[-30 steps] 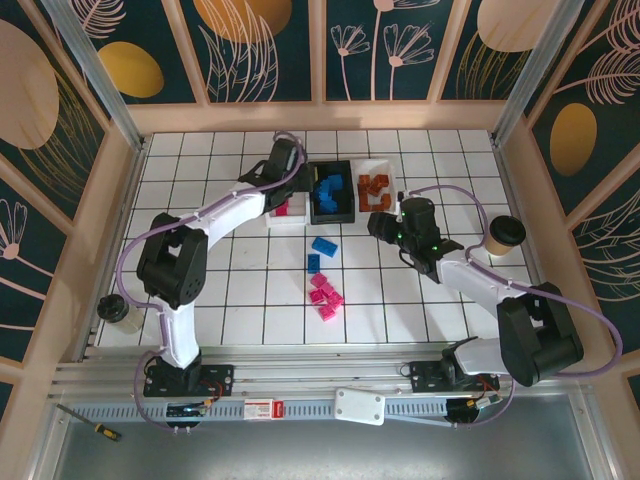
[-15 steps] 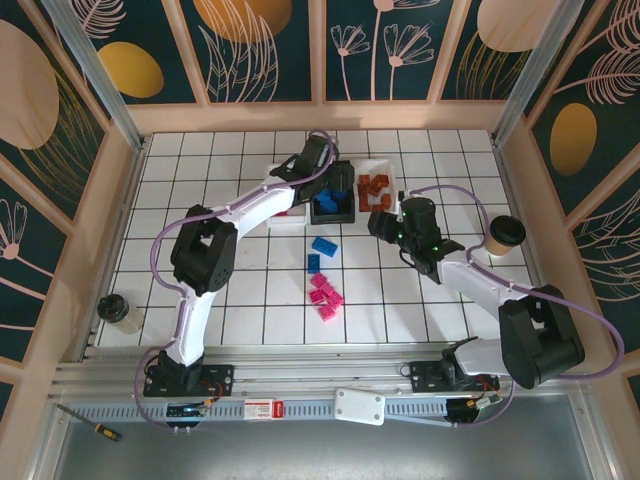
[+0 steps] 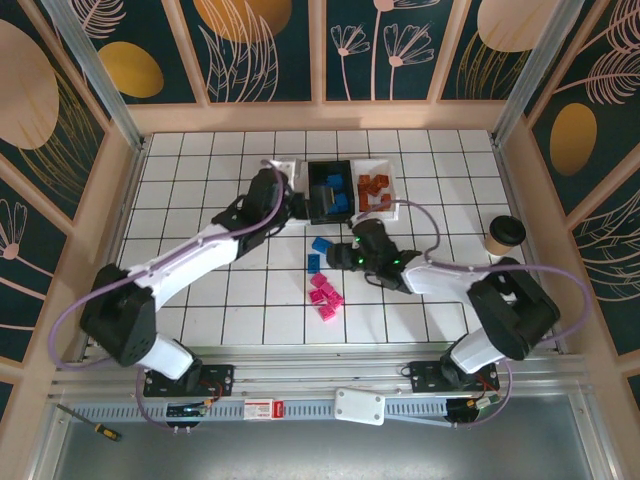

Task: Sort the legos into containers by color
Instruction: Pick up the lego from the center of the table.

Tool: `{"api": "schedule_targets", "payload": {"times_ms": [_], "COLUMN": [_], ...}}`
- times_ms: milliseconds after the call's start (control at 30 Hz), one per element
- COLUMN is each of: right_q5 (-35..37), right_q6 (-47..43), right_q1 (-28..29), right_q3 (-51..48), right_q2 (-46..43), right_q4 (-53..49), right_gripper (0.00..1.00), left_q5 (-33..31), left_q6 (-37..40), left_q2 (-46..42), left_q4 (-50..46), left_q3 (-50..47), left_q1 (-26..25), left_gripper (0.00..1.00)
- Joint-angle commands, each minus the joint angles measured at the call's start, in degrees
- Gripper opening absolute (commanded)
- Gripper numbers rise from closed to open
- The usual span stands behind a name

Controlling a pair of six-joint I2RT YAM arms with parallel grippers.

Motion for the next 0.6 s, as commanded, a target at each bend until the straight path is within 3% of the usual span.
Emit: {"api": "schedule_targets", "payload": {"times_ms": [0, 233, 567], "right_q5": [3.79, 14.55, 18.43], "right_q6": [2.15, 7.86, 10.43], "right_q1": [3.25, 10.38, 12.36], "right_q3": [4.53, 10.9, 19.78], "right_q2": [4.8, 10.08, 20.63], "right_q4": [2.76, -4.45, -13.07], "right_gripper": [0.65, 0.65, 0.56], "left_q5": [-2.41, -10.52, -15.3], "left_q6": [-3.11, -5.57, -5.51], "left_q2": [-4.79, -17.02, -23.81], "left_q4": [2.41, -0.05, -2.33], "left_q3": [-8.76, -20.7, -25.27], "left_q1": [-0.01, -0.01, -0.04], "left_gripper": [0.98, 0.99, 0.99]}}
